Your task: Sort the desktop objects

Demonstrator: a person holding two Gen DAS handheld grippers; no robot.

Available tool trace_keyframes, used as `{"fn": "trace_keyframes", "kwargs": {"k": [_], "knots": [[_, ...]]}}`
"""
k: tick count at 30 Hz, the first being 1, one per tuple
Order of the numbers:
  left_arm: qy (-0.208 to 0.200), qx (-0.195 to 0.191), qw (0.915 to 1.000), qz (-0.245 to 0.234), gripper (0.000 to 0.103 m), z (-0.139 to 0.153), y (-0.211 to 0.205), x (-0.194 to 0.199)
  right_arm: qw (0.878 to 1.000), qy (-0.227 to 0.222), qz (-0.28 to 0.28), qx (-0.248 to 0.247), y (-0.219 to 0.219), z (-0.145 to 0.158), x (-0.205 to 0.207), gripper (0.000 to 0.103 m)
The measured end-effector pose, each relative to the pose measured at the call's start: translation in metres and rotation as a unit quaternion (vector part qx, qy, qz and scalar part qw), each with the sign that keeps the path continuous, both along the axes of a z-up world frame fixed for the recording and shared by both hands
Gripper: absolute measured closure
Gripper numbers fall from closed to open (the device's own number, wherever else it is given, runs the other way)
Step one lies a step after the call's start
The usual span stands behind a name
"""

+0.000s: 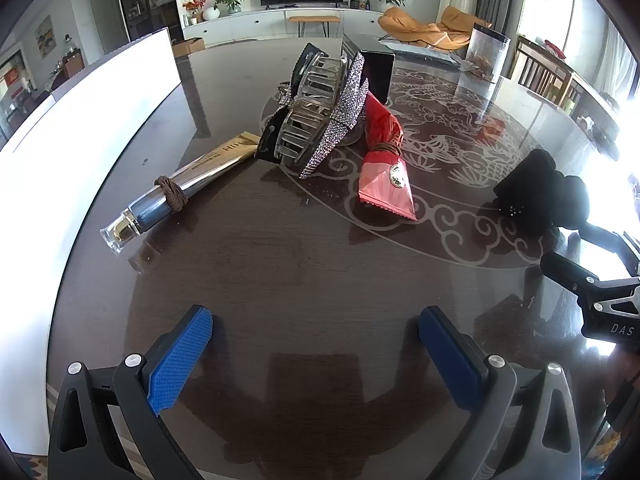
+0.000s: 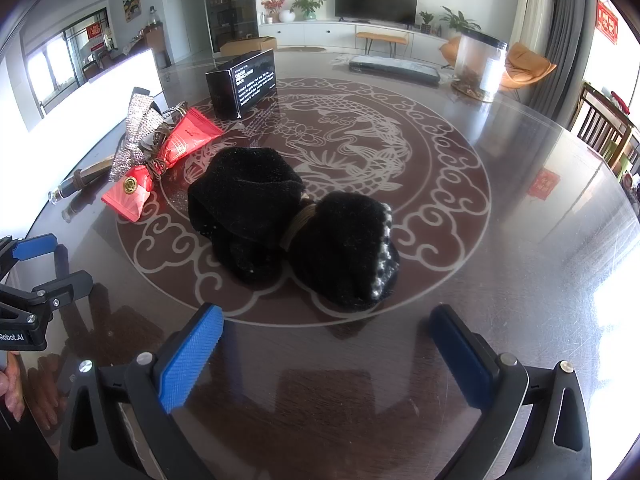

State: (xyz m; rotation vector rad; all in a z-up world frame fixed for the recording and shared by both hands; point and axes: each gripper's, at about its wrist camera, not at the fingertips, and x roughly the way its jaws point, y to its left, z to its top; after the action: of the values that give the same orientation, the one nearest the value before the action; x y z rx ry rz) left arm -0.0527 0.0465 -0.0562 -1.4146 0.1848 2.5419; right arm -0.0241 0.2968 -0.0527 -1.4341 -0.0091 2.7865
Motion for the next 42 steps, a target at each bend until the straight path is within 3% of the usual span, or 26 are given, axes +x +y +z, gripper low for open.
{"fn": "trace_keyframes", "kwargs": {"k": [13, 24, 29, 30, 32, 35, 39, 42], "knots": [[-0.010, -0.004, 0.9999, 0.004, 0.000, 0.001, 0.017, -0.003, 1.000, 0.000, 0.000, 0.000, 0.000, 0.000, 0.000, 0.000], [-0.058, -0.021, 0.9954, -0.073, 0.000, 0.005, 0.084, -0.075, 1.000, 0.000, 0.000, 0.000, 0.000, 0.000, 0.000, 0.000], [-0.046, -0.018, 0.9960, -0.074, 0.001, 0.004, 0.092, -0.097, 1.000, 0.000, 0.000, 0.000, -0.001, 0.001, 0.000, 0.000], [-0.034, -0.015, 0.9968, -0.071, 0.006, 0.005, 0.089, -0.096, 1.000, 0.000, 0.000, 0.000, -0.001, 0.001, 0.000, 0.000], [-0.014, -0.008, 0.9979, -0.063, 0.036, 0.010, 0.080, -0.090, 1.000, 0.000, 0.000, 0.000, -0.001, 0.001, 0.000, 0.000], [-0.003, -0.002, 0.9982, -0.061, 0.065, 0.013, 0.068, -0.069, 1.000, 0.000, 0.000, 0.000, -0.001, 0.001, 0.000, 0.000], [0.015, 0.012, 0.9989, -0.042, 0.066, 0.012, 0.030, -0.007, 1.000, 0.000, 0.000, 0.000, -0.001, 0.001, 0.000, 0.000], [-0.001, 0.029, 0.9994, -0.019, 0.066, 0.013, 0.002, 0.019, 1.000, 0.000, 0.000, 0.000, -0.001, 0.001, 0.000, 0.000]]}}
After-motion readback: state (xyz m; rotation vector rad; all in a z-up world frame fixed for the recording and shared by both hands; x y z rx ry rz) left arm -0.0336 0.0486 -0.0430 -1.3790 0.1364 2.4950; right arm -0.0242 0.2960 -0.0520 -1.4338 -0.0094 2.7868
